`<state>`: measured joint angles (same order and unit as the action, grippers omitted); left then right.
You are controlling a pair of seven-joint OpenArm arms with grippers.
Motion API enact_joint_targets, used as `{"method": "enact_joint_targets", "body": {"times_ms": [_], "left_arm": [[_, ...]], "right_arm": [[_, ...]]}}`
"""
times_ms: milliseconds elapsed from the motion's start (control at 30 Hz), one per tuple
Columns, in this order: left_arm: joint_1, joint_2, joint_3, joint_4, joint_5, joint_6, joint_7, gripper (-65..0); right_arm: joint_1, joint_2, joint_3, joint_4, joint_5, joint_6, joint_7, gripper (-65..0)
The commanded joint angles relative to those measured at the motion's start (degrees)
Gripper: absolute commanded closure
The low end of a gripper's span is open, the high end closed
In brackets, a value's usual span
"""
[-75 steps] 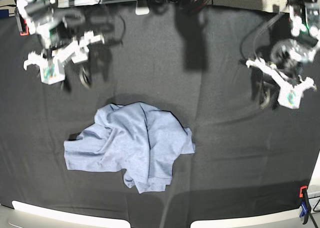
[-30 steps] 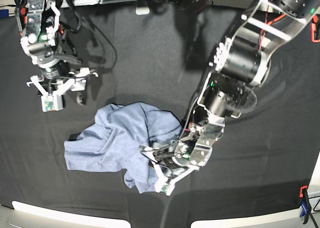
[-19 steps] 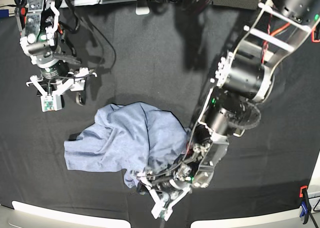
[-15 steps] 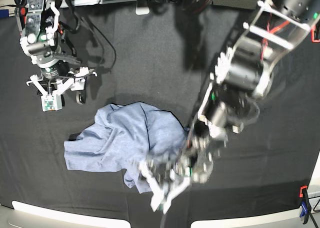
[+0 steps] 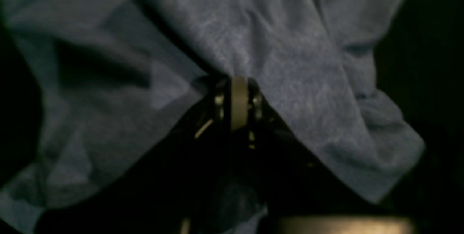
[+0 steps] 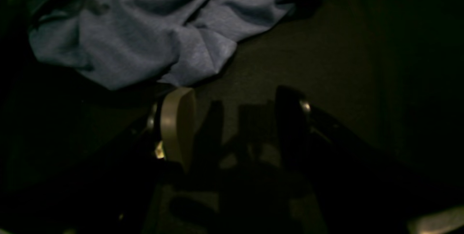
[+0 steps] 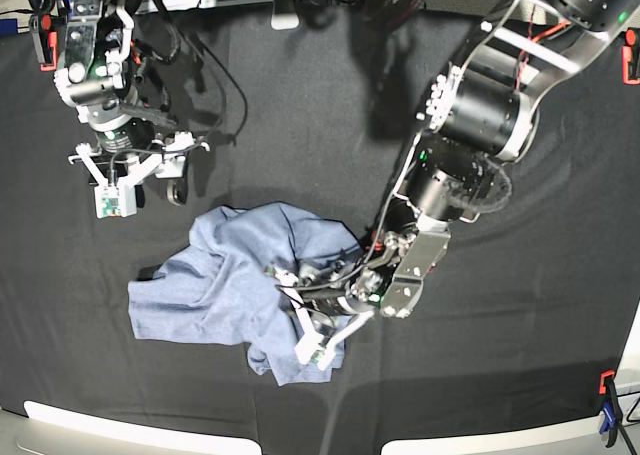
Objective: Layout the t-shirt on the table in an organized manner, then fold the t-shirt properly
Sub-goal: 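Grasp a fold of the blue t-shirt with the left gripper, then lift and drag the shirt away from the right gripper, spreading it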
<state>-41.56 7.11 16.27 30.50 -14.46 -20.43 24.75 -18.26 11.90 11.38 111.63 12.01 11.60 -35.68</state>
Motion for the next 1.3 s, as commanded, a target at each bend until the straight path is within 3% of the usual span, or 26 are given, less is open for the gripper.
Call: {"method": "enact_joint_targets", "body": {"times_ms": [0,133,267,433,533,833,1067,1267], "left_arm": [[-2.16,0.66,-0.15,2.84,-2.54,-0.42,0.52,0.0],[-0.02,-3.04,-0.15,13.35,-8.87,-0.46,8.59,0.0],[7.13,-9.86,-0.15,29.64,-13.33,-0.42,13.31,0.0],[20.87,-19.10,-0.28,50.45,-13.62,-0.42,14.38,0.0],[30.18,-22.51,-3.17,60.63,-12.39,-0.37,13.44,0.0],[52.72,-23.34,-24.00,76.11,-12.83,-0.70,8.11,0.0],[59.63,-23.34,-36.52,76.08,-12.57,-1.07,8.24,0.0],[64.52,-23.34,-42.99,76.06,-12.39,-1.05,10.60,0.0]], "right_arm": [[0.46,0.46,0.24,0.96,-0.11,0.00,1.33,-34.2],[0.46,0.46,0.24,0.96,-2.51,-0.02,1.29,-34.2],[0.46,0.48,0.24,0.96,-5.16,-0.02,1.29,-34.2],[0.85,0.46,0.24,0.94,-5.88,-0.04,1.38,-34.2],[2.25,0.46,0.24,0.94,-5.88,-0.04,1.25,-34.2],[6.12,0.46,0.24,0.94,-5.62,-0.04,0.09,-34.2],[6.19,0.46,0.24,0.94,-5.64,-0.04,0.02,-34.2],[6.19,0.44,0.24,0.94,-5.62,-0.04,-0.85,-34.2]]}}
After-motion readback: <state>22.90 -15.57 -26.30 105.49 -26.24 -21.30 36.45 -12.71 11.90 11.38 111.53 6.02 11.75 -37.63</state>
